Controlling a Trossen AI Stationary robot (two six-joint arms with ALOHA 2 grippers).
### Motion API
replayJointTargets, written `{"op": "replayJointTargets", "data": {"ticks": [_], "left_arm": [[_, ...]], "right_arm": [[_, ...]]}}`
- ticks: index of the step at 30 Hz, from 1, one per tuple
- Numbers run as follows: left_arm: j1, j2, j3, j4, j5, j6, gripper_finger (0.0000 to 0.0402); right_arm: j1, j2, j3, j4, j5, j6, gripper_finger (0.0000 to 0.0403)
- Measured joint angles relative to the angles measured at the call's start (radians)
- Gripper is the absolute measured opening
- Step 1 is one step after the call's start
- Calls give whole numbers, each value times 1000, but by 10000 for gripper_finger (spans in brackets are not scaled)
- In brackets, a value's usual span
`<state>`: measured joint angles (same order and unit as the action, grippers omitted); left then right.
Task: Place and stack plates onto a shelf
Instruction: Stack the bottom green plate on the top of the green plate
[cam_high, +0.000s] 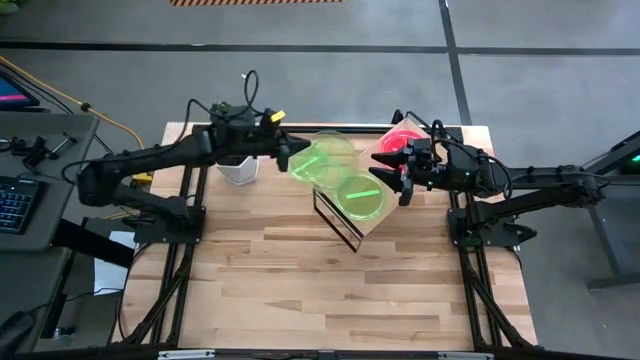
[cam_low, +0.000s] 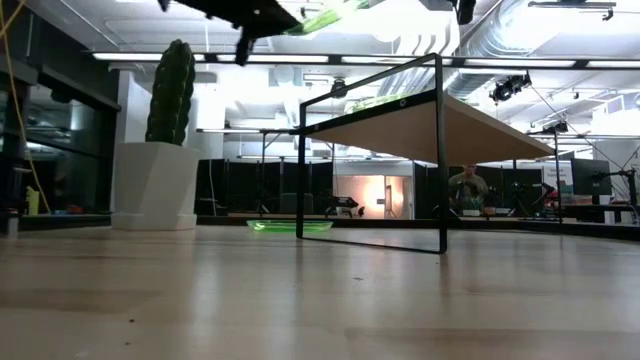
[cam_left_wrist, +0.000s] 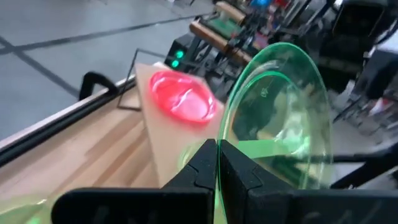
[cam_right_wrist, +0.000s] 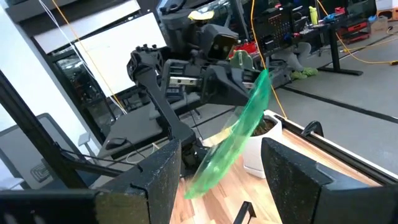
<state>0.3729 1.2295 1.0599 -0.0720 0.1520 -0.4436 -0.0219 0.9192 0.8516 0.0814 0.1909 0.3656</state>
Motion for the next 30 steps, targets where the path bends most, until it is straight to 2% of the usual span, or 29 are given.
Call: {"op": "replayJointTargets", "data": {"ticks": [9, 17, 21, 30], "left_arm": [[-53, 174, 1, 143, -16, -134, 0], [-130, 319, 0, 204, -150, -196, 0], [-145, 356, 5, 252, -192, -210, 0], [-173, 378, 42, 252, -223, -191, 0]], "right_arm": [[0, 0, 0, 27, 0, -31, 204], [0, 0, 0, 96, 1, -61, 204], [0, 0, 0, 112, 2, -63, 204], [0, 0, 0, 113, 2, -78, 204]]}}
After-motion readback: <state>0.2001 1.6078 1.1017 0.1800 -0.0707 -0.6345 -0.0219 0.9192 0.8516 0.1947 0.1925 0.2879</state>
